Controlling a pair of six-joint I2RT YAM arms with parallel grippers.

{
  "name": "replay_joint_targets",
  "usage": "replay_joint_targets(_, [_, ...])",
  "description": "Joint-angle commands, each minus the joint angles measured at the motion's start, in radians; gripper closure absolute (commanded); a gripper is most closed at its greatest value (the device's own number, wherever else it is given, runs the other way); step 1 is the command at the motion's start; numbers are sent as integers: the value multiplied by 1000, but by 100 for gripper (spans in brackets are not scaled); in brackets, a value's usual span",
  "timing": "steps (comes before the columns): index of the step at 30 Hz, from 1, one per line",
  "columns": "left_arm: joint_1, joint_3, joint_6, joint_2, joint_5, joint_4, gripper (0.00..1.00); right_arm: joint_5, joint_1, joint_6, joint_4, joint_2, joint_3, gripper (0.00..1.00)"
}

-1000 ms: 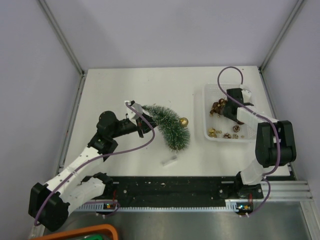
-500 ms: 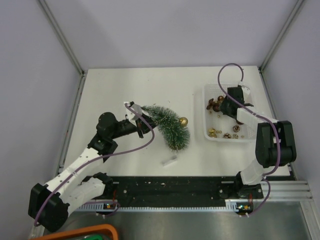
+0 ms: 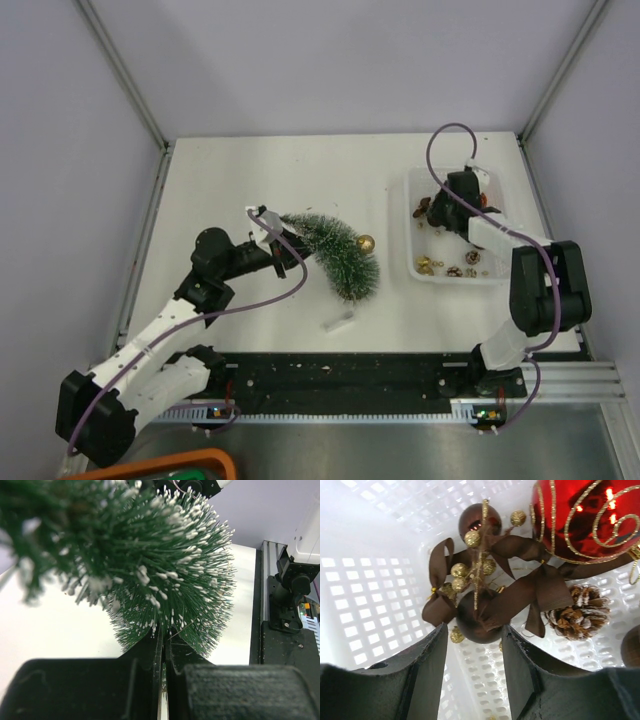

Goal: Decorate the small christmas tree

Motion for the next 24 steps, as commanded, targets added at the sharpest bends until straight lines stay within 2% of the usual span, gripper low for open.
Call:
replay_joint_targets(1, [-5,-13,-17,-12,5,-2,100,-9,16,4,46,14,63,54])
replay_joint_targets(5, [-5,-13,-17,-17,2,-2,100,5,18,6,7,73,111,55])
replay_joint_targets(18, [-2,-21,-17,-23,-6,-5,100,-7,16,16,-6,125,103,57])
replay_joint_targets(24, [-3,-22,-17,-25,-3,-5,100,-7,16,12,-74,165,102,47])
